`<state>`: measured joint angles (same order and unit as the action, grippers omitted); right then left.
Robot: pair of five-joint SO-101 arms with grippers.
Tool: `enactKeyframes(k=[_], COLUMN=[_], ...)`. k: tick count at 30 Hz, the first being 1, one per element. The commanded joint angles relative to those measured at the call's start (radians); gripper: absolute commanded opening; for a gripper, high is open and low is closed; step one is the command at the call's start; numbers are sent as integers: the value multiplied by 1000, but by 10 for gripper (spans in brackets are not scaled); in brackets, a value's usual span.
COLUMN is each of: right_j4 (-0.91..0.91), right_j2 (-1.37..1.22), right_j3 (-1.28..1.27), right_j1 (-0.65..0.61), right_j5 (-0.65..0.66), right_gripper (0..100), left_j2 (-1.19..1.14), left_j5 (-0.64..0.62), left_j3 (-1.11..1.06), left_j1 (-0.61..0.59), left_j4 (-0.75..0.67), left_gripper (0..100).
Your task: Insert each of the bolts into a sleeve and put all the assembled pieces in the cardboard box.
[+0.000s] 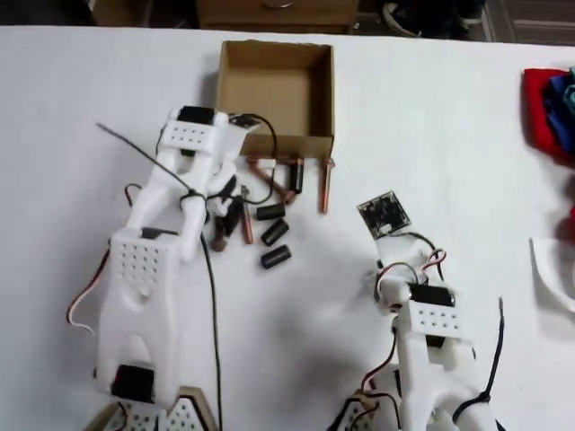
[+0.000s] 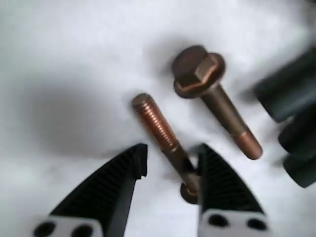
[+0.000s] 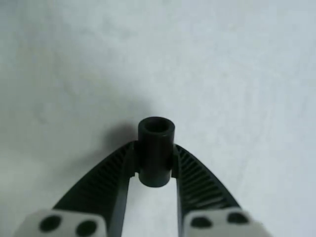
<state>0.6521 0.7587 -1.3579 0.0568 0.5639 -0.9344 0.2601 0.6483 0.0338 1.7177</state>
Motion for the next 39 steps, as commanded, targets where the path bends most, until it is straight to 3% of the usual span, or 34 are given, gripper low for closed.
enactKeyframes(k=[1, 9, 15, 18, 23, 28, 32, 35, 39], right_j4=[-10, -13, -13, -13, -15, -15, -15, -15, -15], right_j2=[30, 30, 30, 30, 30, 30, 30, 30, 30], right_j3=[12, 12, 12, 11, 11, 11, 11, 11, 11], right_j1=[-10, -10, -10, -10, -12, -12, -12, -12, -12], right_j5=[-6, -6, -6, -6, -6, -6, -6, -6, -5], right_gripper=[21, 21, 21, 21, 21, 21, 21, 21, 21], left_j2=[-8, -6, -6, -8, -8, -8, -8, -8, -8], left_j5=[126, 758, 1088, 1189, 1151, 990, 772, 397, -365], left_j3=[-1, 97, 170, 216, 286, 380, 463, 527, 532], left_j1=[-37, -137, -239, -281, -301, -301, -293, -298, -342], left_j4=[11, 66, 66, 64, 63, 61, 63, 64, 69], left_gripper=[43, 24, 24, 27, 43, 188, 194, 194, 192])
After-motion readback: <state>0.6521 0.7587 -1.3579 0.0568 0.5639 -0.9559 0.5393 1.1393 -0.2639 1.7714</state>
